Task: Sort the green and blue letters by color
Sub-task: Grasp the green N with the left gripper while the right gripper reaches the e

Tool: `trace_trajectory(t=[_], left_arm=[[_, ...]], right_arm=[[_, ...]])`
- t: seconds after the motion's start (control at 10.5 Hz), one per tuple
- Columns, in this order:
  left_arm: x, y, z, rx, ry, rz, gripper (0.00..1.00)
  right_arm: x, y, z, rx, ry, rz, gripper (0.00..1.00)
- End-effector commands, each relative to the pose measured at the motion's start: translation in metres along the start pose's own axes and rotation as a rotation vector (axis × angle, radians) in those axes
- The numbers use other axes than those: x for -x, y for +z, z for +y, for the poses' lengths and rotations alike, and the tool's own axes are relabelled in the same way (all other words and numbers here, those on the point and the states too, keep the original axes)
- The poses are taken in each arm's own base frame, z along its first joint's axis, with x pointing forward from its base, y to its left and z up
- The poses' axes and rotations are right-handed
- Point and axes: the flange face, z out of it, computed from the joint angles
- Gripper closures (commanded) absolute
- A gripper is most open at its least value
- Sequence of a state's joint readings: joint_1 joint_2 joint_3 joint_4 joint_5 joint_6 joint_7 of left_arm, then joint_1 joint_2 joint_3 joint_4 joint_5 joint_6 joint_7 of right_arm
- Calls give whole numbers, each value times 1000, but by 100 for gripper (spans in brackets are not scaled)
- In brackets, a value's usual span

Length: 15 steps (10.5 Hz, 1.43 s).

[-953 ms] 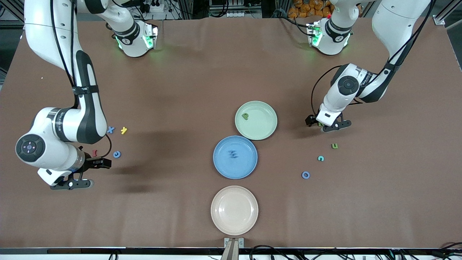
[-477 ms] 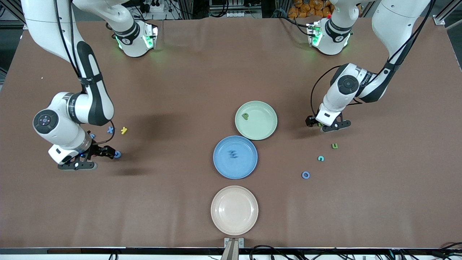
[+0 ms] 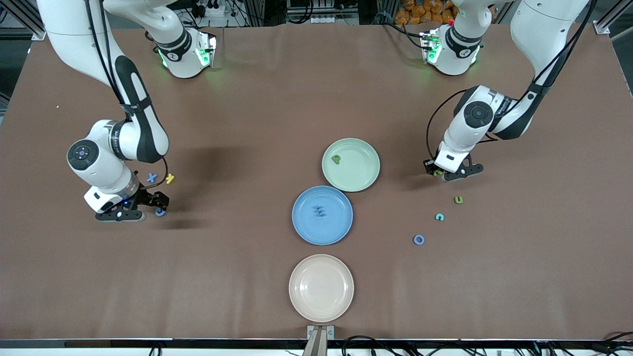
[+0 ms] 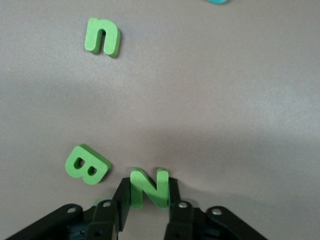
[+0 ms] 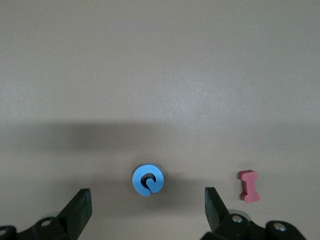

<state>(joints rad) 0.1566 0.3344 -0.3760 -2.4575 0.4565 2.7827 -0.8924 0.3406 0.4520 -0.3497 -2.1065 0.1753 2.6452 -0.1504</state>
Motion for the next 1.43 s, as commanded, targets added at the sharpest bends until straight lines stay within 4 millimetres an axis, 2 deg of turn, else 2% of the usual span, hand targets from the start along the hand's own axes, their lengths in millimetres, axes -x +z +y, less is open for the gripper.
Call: trace_trajectory(t=[0.0, 0.29, 0.67, 0.76, 0.86, 0.95, 1.05, 1.14, 1.24, 1.33], left_arm=[[-4, -7, 30, 26, -60, 32, 100], [21, -27, 74, 70, -83, 44, 100], [60, -85, 162, 208, -217, 74, 100], [75, -93, 179, 230, -228, 65, 100], [88, -96, 189, 241, -206, 55, 100], [94, -96, 196, 246, -192, 46, 100], [103, -94, 201, 247, -179, 36, 100], [103, -94, 202, 249, -178, 35, 56], [100, -96, 203, 252, -178, 40, 1], [99, -94, 201, 243, -173, 41, 0]], right_arm=[[6, 1, 4, -13, 19, 3, 0], [10, 16, 4, -42, 72, -15, 0], [4, 33, 3, -46, 75, -28, 0], [2, 35, 4, -48, 78, -27, 0], [1, 39, 5, -54, 82, -31, 0], [0, 43, 11, -60, 95, -33, 0], [0, 45, 9, -74, 95, -35, 2], [0, 45, 9, -78, 97, -35, 8], [0, 47, 8, -79, 93, -38, 14], [2, 51, 7, -78, 91, -44, 22]])
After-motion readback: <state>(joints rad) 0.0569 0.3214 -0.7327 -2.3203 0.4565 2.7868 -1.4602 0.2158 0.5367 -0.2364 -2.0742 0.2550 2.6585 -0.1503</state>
